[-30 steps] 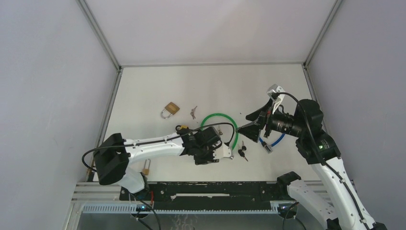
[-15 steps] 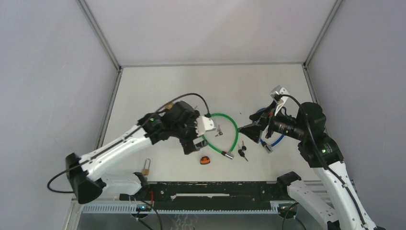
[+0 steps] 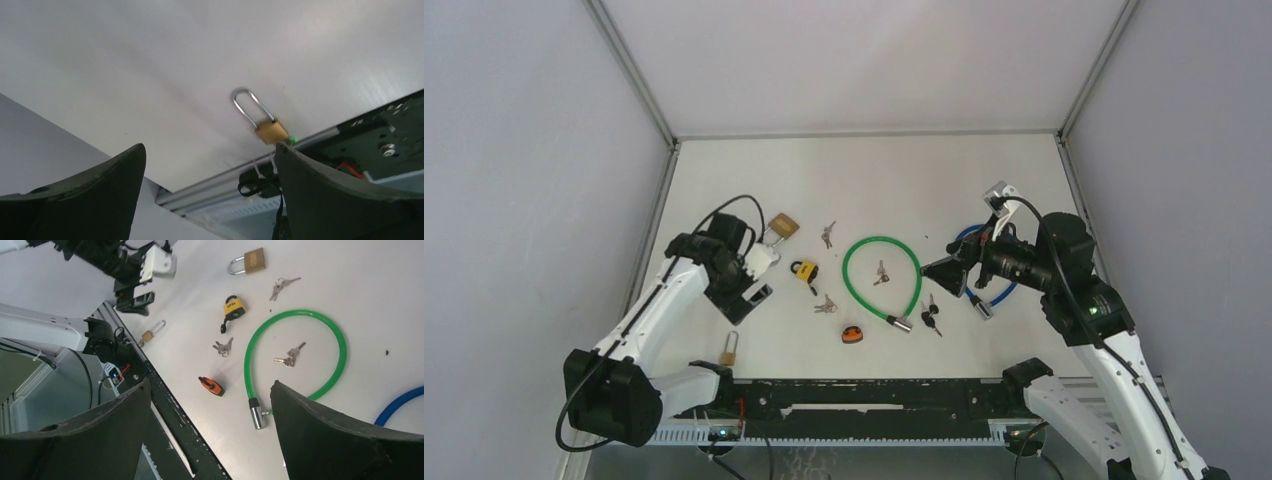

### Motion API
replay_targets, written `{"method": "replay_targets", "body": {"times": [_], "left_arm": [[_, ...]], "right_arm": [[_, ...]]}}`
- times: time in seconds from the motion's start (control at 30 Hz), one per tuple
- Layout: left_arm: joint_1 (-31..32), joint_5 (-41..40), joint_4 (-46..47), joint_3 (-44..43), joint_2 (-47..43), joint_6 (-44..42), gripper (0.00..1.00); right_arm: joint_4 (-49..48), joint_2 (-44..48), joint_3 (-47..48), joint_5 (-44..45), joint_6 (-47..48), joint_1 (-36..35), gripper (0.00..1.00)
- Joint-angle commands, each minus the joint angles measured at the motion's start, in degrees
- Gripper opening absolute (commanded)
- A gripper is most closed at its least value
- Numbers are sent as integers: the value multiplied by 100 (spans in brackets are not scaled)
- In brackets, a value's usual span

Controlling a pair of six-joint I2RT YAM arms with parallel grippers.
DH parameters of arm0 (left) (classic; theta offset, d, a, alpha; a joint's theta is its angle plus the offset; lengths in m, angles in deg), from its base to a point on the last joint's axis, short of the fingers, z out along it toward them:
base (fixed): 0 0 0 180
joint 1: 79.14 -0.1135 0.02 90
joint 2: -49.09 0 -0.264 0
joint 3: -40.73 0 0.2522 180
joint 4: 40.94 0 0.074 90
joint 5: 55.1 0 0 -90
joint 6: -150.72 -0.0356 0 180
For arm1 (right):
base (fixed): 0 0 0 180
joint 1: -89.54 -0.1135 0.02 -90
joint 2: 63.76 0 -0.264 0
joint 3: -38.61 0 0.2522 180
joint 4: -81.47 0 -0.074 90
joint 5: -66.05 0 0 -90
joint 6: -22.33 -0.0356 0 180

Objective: Lock with the key
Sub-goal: Place the lock at the center of the board, then remove the lock from the center of the board.

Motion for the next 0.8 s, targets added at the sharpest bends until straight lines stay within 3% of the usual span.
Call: {"method": "replay_targets", "body": {"times": [0.0,0.13,0.3,0.5,0.57,0.77], "left_arm": [[-142,-749,-355,1072,-293,-441,99],[-142,-580,-212,1323,-82,-88,92],[-1,-475,191,1506,574,312,92],[527,-493,495,1366,1513,662,100],[604,-141,389,1275,1809,696,98],[643,-180,569,1385,2222,655,90]], "right_arm": [[-279,149,-343,288,-125,-14,93],[-398,106,-506,300,-214,-11,93],[-399,8,-571,252,-210,-10,93],[-310,51,-597,321,-179,-8,93],[-268,68,-597,366,-165,-11,93],[-306,115,-597,483,-92,-15,93]]}}
